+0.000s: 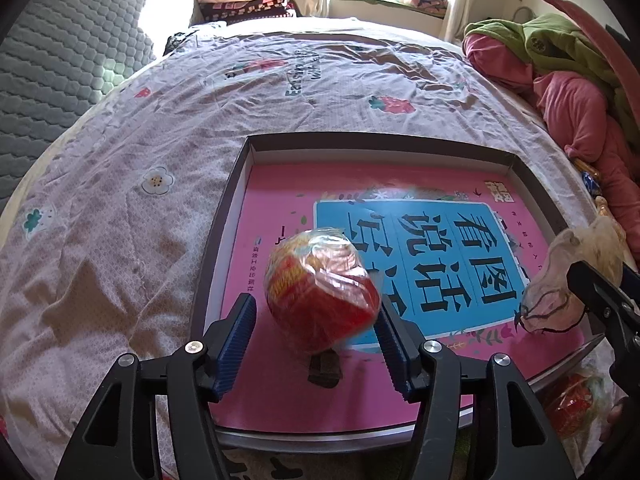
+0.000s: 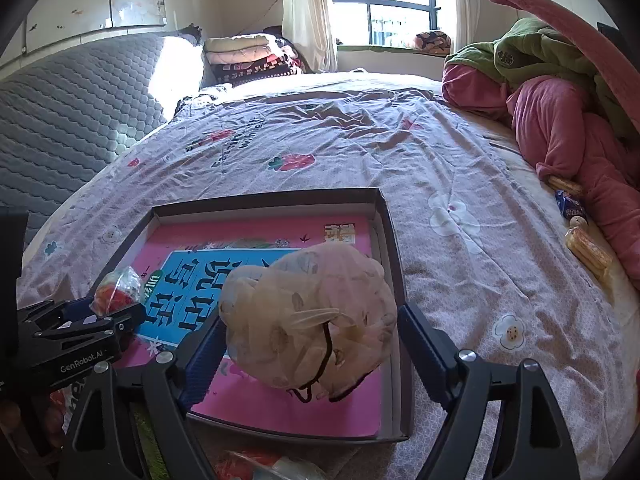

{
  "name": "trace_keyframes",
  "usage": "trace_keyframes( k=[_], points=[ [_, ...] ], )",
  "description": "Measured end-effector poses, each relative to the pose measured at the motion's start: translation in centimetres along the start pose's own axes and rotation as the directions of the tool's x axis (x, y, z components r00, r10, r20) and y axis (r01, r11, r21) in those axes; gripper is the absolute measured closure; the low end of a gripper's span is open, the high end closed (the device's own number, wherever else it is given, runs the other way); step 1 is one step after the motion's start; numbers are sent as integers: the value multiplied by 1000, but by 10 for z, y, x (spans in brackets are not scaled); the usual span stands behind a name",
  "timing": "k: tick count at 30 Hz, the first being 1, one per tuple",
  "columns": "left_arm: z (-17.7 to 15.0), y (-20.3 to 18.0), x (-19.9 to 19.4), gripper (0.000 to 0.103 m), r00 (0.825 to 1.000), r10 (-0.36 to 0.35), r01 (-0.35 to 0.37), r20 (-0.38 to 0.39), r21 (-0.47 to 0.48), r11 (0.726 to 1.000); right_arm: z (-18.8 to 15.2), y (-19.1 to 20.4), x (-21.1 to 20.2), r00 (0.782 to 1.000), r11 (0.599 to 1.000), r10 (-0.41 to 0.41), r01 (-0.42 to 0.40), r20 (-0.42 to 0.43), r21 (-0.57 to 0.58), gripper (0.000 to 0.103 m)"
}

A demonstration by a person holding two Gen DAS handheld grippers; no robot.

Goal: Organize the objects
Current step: 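Open left tool dropping the red snack while right tool releases the mesh bag into the box, then withdraw both tools from the box toward the remaining items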

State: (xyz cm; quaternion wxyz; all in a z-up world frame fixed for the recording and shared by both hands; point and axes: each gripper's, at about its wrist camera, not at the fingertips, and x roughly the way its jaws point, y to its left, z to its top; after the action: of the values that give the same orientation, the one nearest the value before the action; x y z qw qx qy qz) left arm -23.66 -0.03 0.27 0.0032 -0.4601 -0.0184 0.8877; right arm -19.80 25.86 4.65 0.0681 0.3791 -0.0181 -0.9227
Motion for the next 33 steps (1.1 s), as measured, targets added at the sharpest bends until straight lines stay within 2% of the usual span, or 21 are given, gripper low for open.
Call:
trace_keyframes(
  k=[13, 19, 33],
  points=[
    [3, 7, -11, 39, 1000, 1, -1, 24, -15, 1000, 4, 0, -12, 999, 1000, -11, 11, 42, -3, 19],
    [5, 12, -25, 35, 998, -3, 5, 59, -32, 999, 5, 0, -18, 999, 1000, -5, 5, 50, -6, 19],
    [-2, 15, -61, 34, 993, 17, -13, 117, -31, 999, 1, -2, -40, 997, 1000, 10, -9, 80, -11, 19]
  ],
)
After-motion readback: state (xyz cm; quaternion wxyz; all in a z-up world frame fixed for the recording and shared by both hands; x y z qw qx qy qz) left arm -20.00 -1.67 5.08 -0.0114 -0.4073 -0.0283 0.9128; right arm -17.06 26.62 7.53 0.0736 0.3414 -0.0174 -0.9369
